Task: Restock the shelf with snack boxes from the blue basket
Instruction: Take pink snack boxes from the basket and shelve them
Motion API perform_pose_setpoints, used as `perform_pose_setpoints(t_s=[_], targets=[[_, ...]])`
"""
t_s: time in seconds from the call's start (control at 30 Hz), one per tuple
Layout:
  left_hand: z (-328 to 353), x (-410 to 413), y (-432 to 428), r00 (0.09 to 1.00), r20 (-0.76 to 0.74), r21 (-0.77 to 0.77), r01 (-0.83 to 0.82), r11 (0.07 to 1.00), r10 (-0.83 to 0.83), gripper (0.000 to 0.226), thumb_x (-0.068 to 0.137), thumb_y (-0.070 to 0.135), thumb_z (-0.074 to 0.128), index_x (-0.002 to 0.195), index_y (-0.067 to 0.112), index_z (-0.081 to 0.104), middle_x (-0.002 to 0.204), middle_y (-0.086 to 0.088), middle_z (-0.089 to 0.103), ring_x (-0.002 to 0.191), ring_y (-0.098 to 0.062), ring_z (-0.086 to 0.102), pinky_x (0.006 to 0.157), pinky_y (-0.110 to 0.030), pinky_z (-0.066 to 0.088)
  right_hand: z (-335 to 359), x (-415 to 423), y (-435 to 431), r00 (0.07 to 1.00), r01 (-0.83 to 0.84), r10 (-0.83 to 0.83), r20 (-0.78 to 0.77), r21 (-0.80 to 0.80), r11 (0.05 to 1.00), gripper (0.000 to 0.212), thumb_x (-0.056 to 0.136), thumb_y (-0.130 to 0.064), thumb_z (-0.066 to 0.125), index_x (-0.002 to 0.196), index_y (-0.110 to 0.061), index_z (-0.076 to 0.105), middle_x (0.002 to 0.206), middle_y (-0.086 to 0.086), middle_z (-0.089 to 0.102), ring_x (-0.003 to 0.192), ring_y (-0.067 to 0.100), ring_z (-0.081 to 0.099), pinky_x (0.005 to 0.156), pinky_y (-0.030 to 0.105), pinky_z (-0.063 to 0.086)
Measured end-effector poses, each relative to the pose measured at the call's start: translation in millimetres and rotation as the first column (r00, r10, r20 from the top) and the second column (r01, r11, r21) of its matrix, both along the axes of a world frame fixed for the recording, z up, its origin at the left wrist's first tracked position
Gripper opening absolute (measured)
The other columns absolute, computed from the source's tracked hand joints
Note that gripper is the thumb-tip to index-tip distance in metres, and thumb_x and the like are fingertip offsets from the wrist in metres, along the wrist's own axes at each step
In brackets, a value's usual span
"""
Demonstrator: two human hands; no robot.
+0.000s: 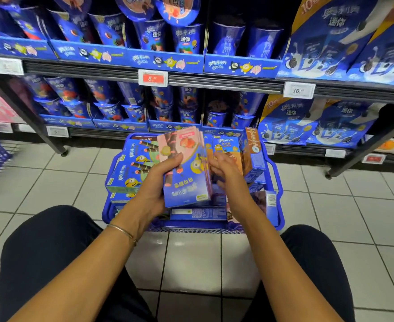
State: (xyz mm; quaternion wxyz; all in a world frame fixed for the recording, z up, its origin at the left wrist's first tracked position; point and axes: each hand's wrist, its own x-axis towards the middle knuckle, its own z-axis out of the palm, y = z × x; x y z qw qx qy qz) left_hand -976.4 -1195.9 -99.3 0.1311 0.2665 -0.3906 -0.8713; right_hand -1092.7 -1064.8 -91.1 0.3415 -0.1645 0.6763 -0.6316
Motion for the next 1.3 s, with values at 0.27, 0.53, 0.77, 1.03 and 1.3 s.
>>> perform_pose_setpoints(t_s=[0.27,0.53,0.77,1.03,1.3], targets=[[-8,8,-23,0.985,-0.079,0.079,-0.146,0.986,0.152,0.019,0.092,0.029,0.072,0.080,0.023,0.086,0.098,-0.007,0.083,0.086,-0.026,0.082,0.068,-0.040,0.065,-56,-14,41,0.697,-0.171,0.537,-0.475,0.617,0.768,0.102,0.073,-0.043,0.083,0.155,-0.025,0.025,0.152,-0.008,0.023,0.141,0.020,0.026,0.116,0.044,0.033],[-10,8,-25,0.983,-0.076,0.122,-0.157,0.980,0.167,0.016,0.091,0.031,0.073,0.093,0.022,0.086,0.107,-0.009,0.082,0.091,-0.029,0.081,0.072,-0.043,0.065,-73,-8,30,0.831,-0.130,0.407,-0.379,0.580,0.804,0.085,0.079,-0.042,0.082,0.147,-0.032,0.033,0.146,0.005,0.037,0.130,0.029,0.049,0.105,0.045,0.046],[-9,4,-23,0.989,-0.083,0.103,-0.114,0.988,0.123,0.018,0.090,0.034,0.071,0.089,0.024,0.087,0.105,-0.007,0.083,0.092,-0.027,0.081,0.073,-0.043,0.065,-72,-14,29,0.852,-0.063,0.308,-0.423,0.502,0.863,0.060,0.079,-0.042,0.082,0.131,-0.032,0.051,0.131,-0.002,0.059,0.121,0.022,0.057,0.099,0.047,0.051],[-8,1,-26,0.985,-0.112,0.118,-0.118,0.986,0.131,0.021,0.094,0.035,0.069,0.095,0.024,0.087,0.109,-0.007,0.082,0.095,-0.028,0.081,0.073,-0.045,0.065,-59,-35,51,0.664,-0.023,0.385,-0.641,0.497,0.868,0.082,0.074,-0.069,0.072,0.142,-0.057,0.027,0.131,-0.019,0.057,0.120,0.012,0.058,0.092,0.044,0.056],[-7,-1,-30,0.974,-0.149,0.167,-0.148,0.975,0.174,0.029,0.099,0.037,0.065,0.114,0.020,0.083,0.125,-0.010,0.077,0.106,-0.033,0.078,0.083,-0.050,0.064,-59,-32,50,0.703,0.092,0.072,-0.707,0.191,0.977,0.056,0.089,-0.059,0.066,0.137,-0.045,0.042,0.133,-0.018,0.056,0.120,0.004,0.057,0.094,0.038,0.057]])
